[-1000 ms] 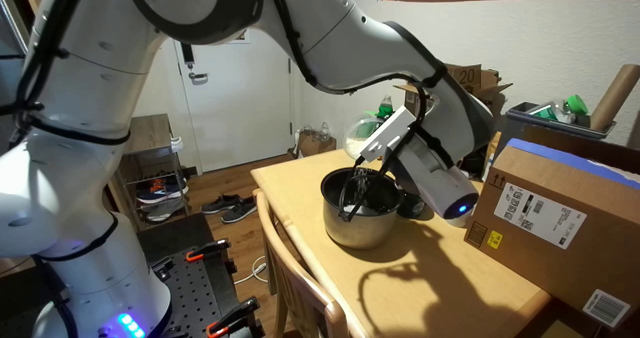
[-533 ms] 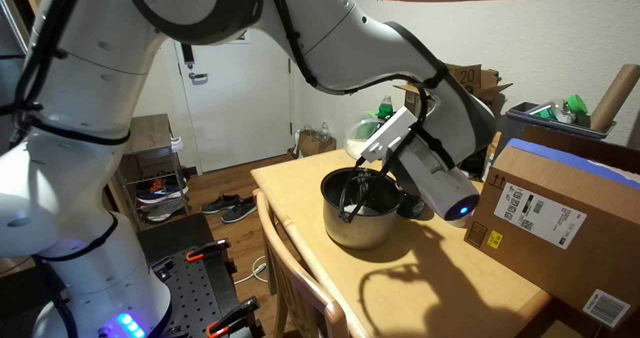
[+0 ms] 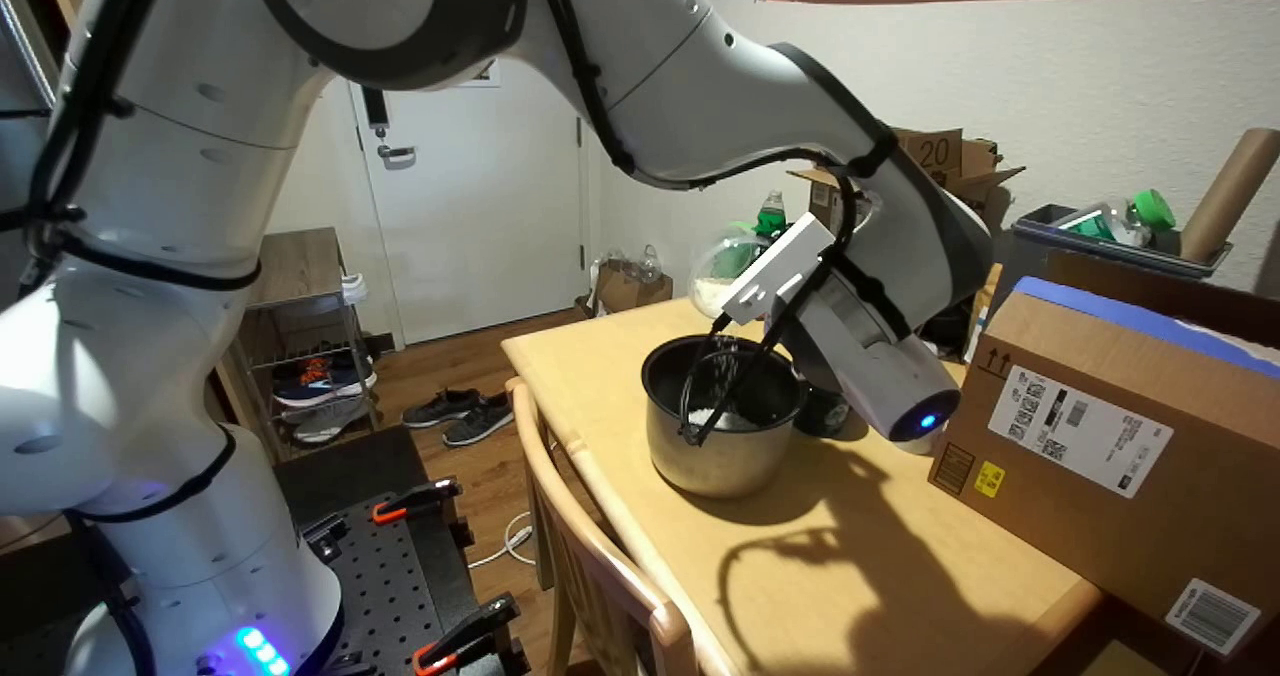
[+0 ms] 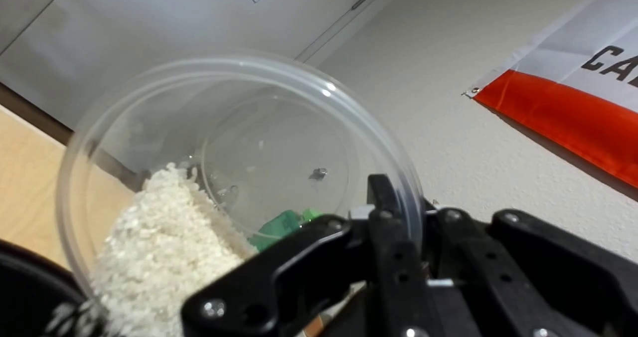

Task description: Pick the bowl and pour its contents into the bucket

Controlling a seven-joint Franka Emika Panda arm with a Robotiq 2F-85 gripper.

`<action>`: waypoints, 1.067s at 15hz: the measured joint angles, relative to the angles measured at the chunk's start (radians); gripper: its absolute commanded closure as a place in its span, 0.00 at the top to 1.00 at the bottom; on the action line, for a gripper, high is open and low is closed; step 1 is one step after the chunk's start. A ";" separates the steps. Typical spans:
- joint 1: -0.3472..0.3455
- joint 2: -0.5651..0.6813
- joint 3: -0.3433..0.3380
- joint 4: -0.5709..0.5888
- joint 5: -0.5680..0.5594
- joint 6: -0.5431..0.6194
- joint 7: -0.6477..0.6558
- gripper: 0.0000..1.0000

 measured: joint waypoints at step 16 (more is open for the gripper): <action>-0.013 0.016 -0.002 0.000 0.035 -0.063 0.000 0.02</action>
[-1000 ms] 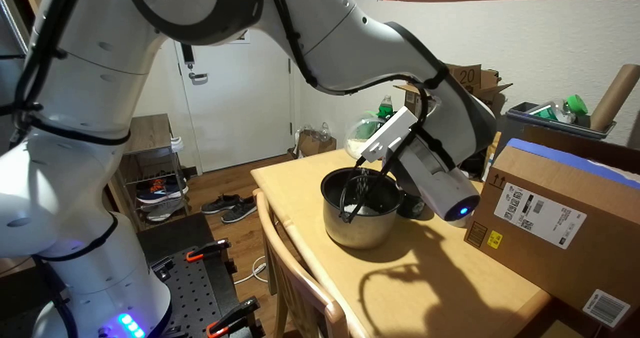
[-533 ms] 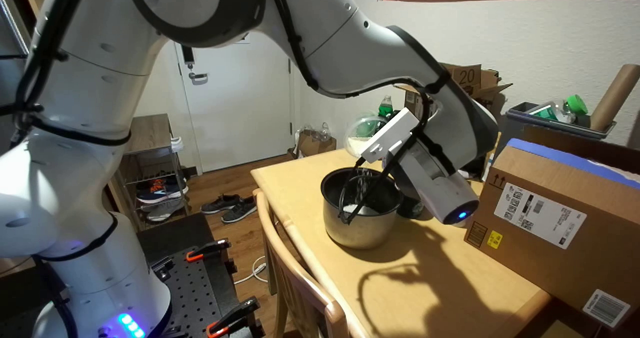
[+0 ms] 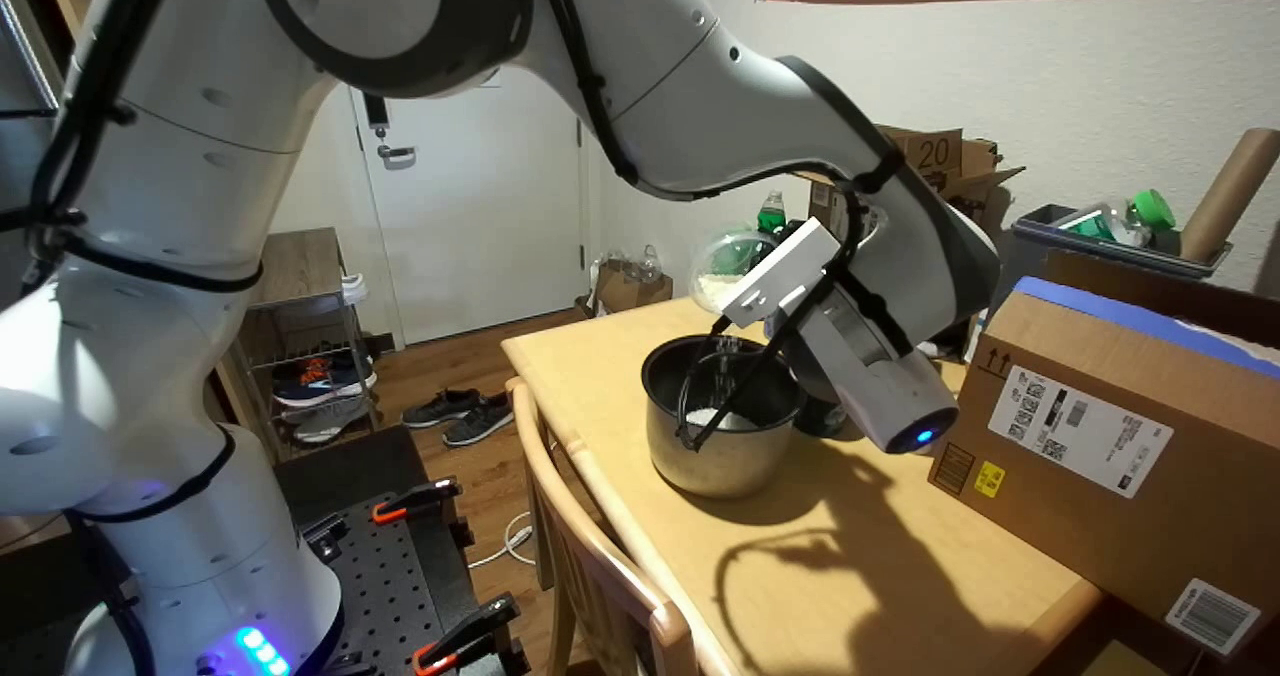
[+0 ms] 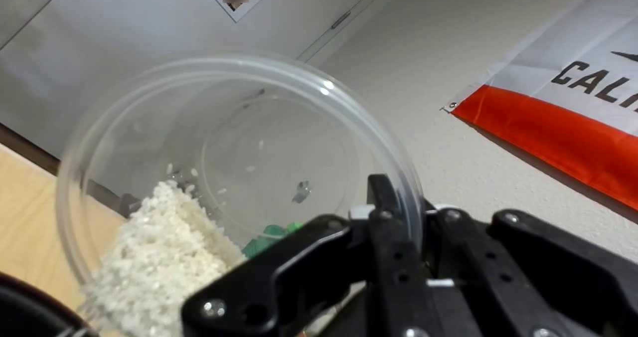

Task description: Pick the bowl and pour its contents into the bucket

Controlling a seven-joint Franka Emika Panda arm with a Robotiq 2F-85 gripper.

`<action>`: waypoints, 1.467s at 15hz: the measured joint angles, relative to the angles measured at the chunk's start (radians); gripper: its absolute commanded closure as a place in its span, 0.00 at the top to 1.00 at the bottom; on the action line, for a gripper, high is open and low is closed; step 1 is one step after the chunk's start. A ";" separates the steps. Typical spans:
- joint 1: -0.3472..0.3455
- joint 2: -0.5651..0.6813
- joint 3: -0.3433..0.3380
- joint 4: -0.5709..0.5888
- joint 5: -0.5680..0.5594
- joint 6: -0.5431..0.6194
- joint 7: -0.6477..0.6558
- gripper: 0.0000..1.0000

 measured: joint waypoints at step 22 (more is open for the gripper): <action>-0.017 0.040 -0.019 0.007 0.007 -0.115 0.000 0.02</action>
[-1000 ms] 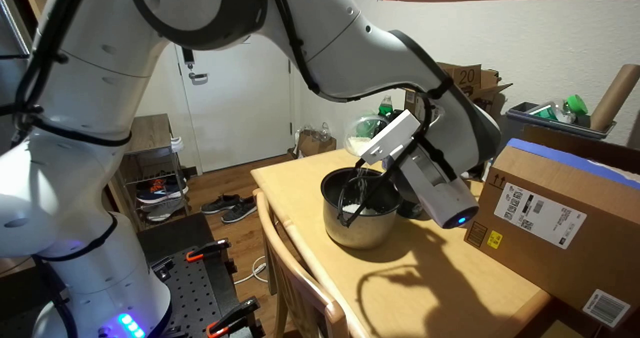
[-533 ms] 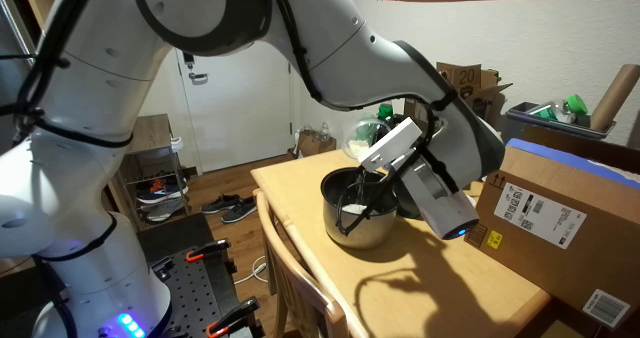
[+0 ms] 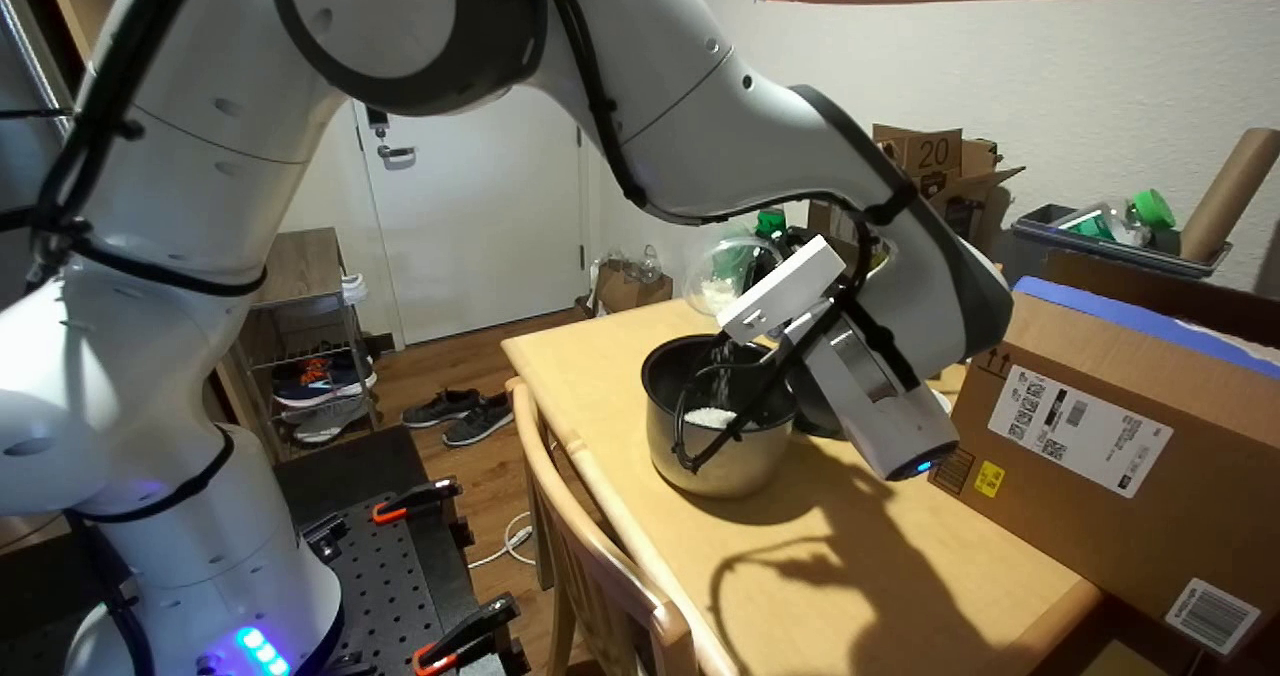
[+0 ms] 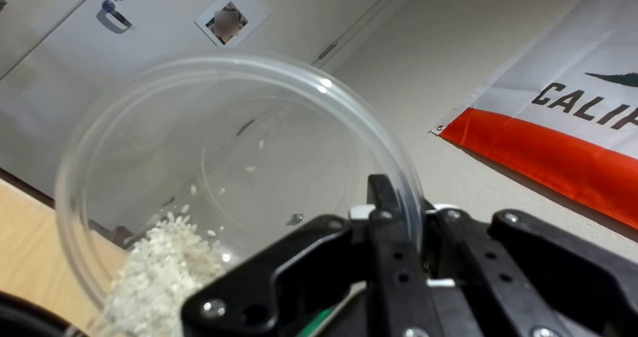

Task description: Pick the bowl and pour its contents into the bucket

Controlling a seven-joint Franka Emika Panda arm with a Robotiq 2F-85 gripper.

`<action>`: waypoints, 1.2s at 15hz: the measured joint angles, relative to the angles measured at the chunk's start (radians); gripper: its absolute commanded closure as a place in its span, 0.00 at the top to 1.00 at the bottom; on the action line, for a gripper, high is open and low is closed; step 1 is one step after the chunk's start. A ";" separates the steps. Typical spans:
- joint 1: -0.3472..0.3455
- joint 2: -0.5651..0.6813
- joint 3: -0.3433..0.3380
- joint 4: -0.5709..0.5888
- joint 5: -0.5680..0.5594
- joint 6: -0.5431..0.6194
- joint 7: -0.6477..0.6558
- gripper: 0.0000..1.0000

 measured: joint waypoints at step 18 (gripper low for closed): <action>-0.029 0.029 -0.004 0.002 0.012 -0.067 0.000 0.02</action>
